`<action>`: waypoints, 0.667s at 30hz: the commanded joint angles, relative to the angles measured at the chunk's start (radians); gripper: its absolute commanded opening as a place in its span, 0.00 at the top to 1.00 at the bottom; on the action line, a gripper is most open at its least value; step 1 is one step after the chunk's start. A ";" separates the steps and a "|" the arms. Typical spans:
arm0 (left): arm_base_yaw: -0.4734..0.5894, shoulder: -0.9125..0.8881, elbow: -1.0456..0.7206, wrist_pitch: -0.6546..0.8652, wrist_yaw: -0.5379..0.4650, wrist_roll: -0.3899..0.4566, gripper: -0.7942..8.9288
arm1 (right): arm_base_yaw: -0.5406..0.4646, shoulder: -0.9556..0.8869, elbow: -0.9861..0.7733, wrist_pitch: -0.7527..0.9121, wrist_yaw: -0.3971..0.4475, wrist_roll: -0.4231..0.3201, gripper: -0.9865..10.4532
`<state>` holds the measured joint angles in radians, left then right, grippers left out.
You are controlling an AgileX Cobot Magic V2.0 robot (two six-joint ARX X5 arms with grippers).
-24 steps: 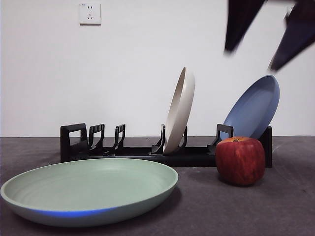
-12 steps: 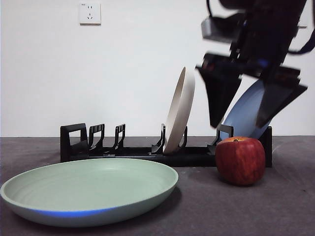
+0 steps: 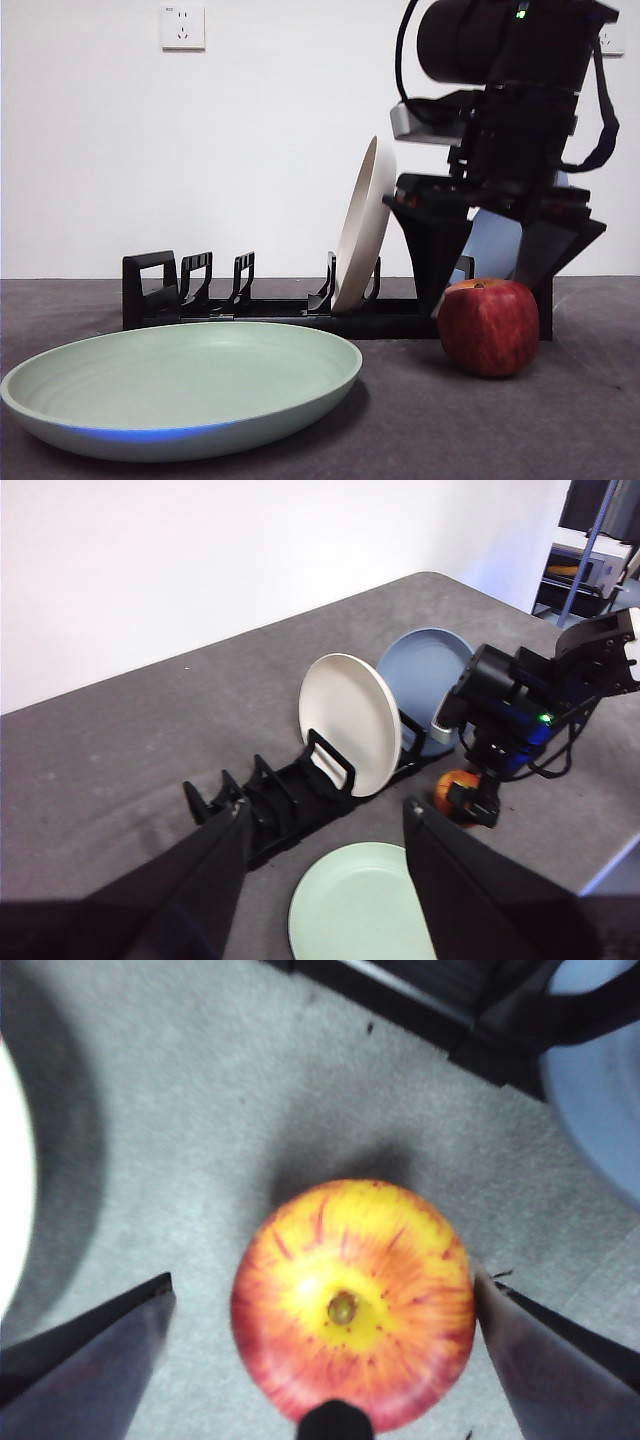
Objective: Take the green plate from the plate rack,put the plate on the table,take the apple from the table,put the apple in the plate
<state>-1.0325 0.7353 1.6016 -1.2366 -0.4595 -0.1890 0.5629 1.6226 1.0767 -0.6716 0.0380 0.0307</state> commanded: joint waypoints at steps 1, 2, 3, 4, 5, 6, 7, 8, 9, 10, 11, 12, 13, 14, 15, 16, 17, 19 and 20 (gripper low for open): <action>0.002 -0.002 -0.004 0.002 -0.023 -0.009 0.65 | 0.001 0.018 -0.010 -0.001 0.005 0.010 0.48; 0.002 -0.002 -0.004 0.002 -0.026 -0.009 0.65 | 0.001 0.023 -0.010 -0.004 0.005 0.011 0.51; 0.002 -0.002 -0.004 0.002 -0.032 -0.009 0.65 | 0.001 0.026 -0.010 -0.011 0.005 0.011 0.55; 0.002 -0.002 -0.004 0.001 -0.035 -0.009 0.65 | 0.001 0.030 -0.010 -0.016 0.005 0.011 0.60; 0.002 -0.002 -0.004 0.001 -0.038 -0.009 0.65 | 0.001 0.030 -0.010 -0.020 0.005 0.010 0.64; 0.002 -0.002 -0.004 0.001 -0.039 -0.009 0.65 | 0.001 0.030 -0.010 -0.023 0.006 0.011 0.69; 0.002 -0.002 -0.004 0.001 -0.039 -0.009 0.65 | 0.001 0.030 -0.010 -0.024 0.012 0.011 0.73; 0.002 -0.002 -0.004 0.001 -0.039 -0.009 0.65 | 0.001 0.030 -0.010 -0.023 0.018 0.011 0.77; 0.002 -0.002 -0.004 0.001 -0.039 -0.009 0.65 | 0.001 0.030 -0.010 -0.024 0.025 0.010 0.80; 0.002 -0.002 -0.004 0.001 -0.039 -0.009 0.65 | 0.000 0.030 -0.010 -0.026 0.032 0.011 0.84; 0.002 -0.002 -0.004 0.001 -0.039 -0.009 0.65 | 0.000 0.030 -0.010 -0.028 0.035 0.010 0.86; 0.002 -0.002 -0.004 0.001 -0.039 -0.009 0.65 | 0.000 0.030 -0.010 -0.031 0.035 0.010 0.88; 0.002 -0.002 -0.004 0.001 -0.039 -0.009 0.65 | 0.001 0.029 -0.009 -0.034 0.035 0.010 0.90; 0.002 -0.002 -0.004 0.001 -0.039 -0.009 0.65 | 0.001 0.029 -0.008 -0.038 0.034 0.011 0.92; 0.002 -0.002 -0.004 0.002 -0.039 -0.009 0.65 | 0.001 0.028 -0.008 -0.045 0.034 0.011 0.92; 0.002 -0.002 -0.004 0.001 -0.039 -0.009 0.65 | 0.001 0.026 -0.008 -0.051 0.034 0.011 0.92; 0.002 -0.002 -0.004 0.001 -0.039 -0.009 0.65 | 0.001 0.022 -0.007 -0.060 0.034 0.013 0.92; 0.002 -0.002 -0.004 0.002 -0.039 -0.009 0.65 | 0.002 0.012 -0.001 -0.081 0.029 0.019 0.92; 0.002 -0.002 -0.004 0.002 -0.039 -0.009 0.65 | 0.002 0.005 0.003 -0.089 0.019 0.020 0.92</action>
<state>-1.0325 0.7353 1.6016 -1.2373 -0.4919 -0.1921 0.5629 1.6306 1.0817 -0.7452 0.0586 0.0380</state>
